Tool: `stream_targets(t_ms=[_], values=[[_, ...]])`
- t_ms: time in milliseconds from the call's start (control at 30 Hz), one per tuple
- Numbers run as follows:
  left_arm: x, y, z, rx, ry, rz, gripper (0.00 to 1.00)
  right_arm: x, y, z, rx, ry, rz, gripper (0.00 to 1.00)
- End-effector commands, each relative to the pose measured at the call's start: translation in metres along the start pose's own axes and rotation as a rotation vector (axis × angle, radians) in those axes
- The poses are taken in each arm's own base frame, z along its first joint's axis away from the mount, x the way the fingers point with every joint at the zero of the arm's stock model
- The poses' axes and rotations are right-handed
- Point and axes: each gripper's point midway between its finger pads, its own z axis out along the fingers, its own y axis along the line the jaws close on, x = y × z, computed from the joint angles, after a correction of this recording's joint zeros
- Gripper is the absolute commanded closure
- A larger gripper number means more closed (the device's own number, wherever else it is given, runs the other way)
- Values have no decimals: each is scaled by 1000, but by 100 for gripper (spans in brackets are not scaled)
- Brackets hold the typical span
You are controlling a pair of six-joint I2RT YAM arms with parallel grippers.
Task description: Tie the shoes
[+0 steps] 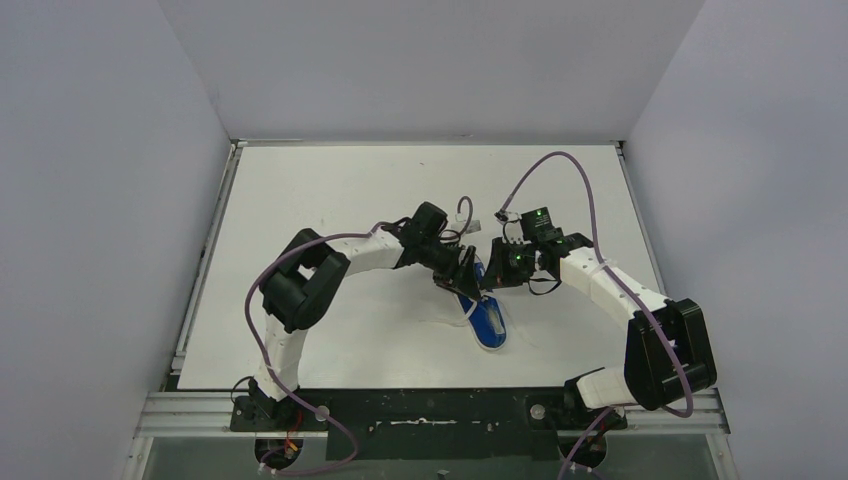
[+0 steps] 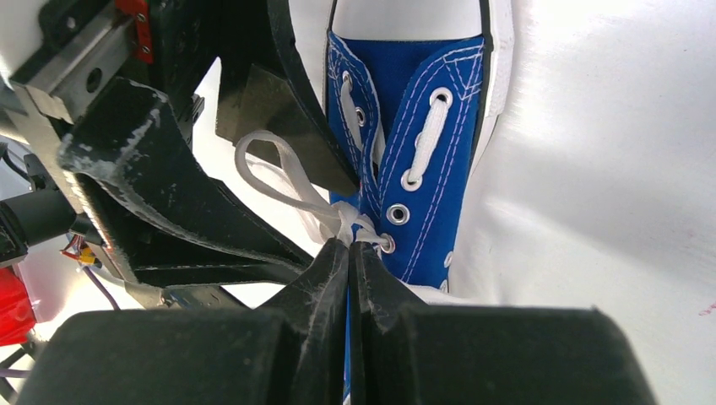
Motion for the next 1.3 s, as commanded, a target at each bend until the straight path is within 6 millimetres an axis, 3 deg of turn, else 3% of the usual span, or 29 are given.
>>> stream_targets(t_ms=[0,200,333,433,633,1033,1267], values=[[-11,5,4,-64,-39,81,50,-16,12,-6,-50,-56,-25,100],[-19,16,1,-157,-83,115,63,-16,14,-6,-58,-49,-23,100],[-30,9,-7,-166,-127,146,80,-10,10,-10,-42,-35,-40,100],[-36,3,-14,-144,-146,151,100,-5,6,-15,-34,-28,-64,100],[-46,-12,-27,-33,-206,120,100,0,4,-20,-43,-31,-137,100],[-42,-33,-10,102,-160,59,100,1,27,-7,-168,-65,-99,100],[-32,-27,-4,112,-139,28,100,-6,32,-6,-178,-113,-17,94]])
